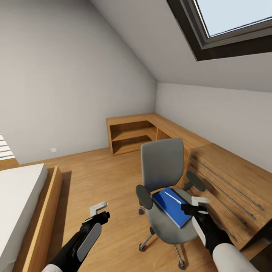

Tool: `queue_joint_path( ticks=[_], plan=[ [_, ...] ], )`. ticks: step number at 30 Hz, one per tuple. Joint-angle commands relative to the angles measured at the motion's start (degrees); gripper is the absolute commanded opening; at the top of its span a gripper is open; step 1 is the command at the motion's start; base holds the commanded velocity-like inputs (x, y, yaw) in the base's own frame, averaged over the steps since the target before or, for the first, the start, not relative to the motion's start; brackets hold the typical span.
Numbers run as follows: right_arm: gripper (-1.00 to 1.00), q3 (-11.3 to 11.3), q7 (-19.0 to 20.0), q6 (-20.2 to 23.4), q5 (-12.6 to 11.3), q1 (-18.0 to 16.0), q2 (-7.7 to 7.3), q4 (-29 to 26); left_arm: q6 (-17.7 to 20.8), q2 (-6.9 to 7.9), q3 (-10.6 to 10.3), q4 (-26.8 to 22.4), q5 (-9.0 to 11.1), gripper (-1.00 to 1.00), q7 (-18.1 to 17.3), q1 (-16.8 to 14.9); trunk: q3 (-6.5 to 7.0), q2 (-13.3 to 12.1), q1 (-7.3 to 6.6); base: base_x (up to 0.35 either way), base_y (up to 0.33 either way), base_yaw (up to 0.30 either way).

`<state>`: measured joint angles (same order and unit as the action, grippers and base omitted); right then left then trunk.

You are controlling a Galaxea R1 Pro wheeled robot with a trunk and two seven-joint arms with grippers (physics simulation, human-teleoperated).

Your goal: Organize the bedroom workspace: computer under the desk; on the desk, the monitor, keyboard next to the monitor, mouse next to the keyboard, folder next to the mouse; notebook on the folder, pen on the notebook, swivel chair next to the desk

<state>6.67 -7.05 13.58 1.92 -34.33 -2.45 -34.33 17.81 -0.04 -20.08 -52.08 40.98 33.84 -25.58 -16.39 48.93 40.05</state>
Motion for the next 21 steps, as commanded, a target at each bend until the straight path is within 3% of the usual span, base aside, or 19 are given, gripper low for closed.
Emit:
queue_joint_path(
  ticks=[1, 6, 7, 11, 19, 21],
  plan=[
    [1.0, 0.03, 0.04, 0.75, 0.07, -0.06, -0.03, -0.16, 0.21, 0.12, -0.13, -0.11, 0.29, 1.0, 0.41, -0.07, -0.08, 0.06, 0.01, 0.0, 0.0, 0.0],
    [1.0, 0.09, 0.36, 1.7, -0.38, -0.2, 0.01, -1.64, 0.31, 1.11, -0.38, -0.48, -0.05, 1.0, 0.36, -0.24, -0.08, 0.06, 0.01, 0.016, -0.004, 0.0],
    [1.0, 0.03, 0.26, 1.36, -0.42, -0.14, 0.3, -1.67, 0.11, 1.2, -3.25, -0.2, 0.04, 1.0, 0.31, -0.26, -0.13, 0.06, 0.01, 0.245, -0.171, 0.131],
    [1.0, -0.02, 0.35, 1.16, -0.36, -0.13, 0.52, -1.47, -0.12, 1.27, -5.23, -0.14, 0.0, 1.0, 0.34, -0.26, -0.36, 0.06, 0.01, 0.261, -0.191, 0.16],
    [1.0, -0.59, 0.82, 0.83, 0.46, -0.04, 0.44, -0.92, -0.27, 1.28, -5.4, -0.13, 0.05, 1.0, 0.22, -0.26, -0.7, 0.06, 0.01, 0.266, -0.211, 0.11],
    [1.0, -1.68, 1.09, 0.78, 0.68, -0.04, 0.37, -0.92, -0.3, 1.34, -5.4, -0.13, 0.06, 1.0, 0.08, -0.26, -0.7, 0.06, 0.01, 0.264, -0.19, 0.002]
  ],
)
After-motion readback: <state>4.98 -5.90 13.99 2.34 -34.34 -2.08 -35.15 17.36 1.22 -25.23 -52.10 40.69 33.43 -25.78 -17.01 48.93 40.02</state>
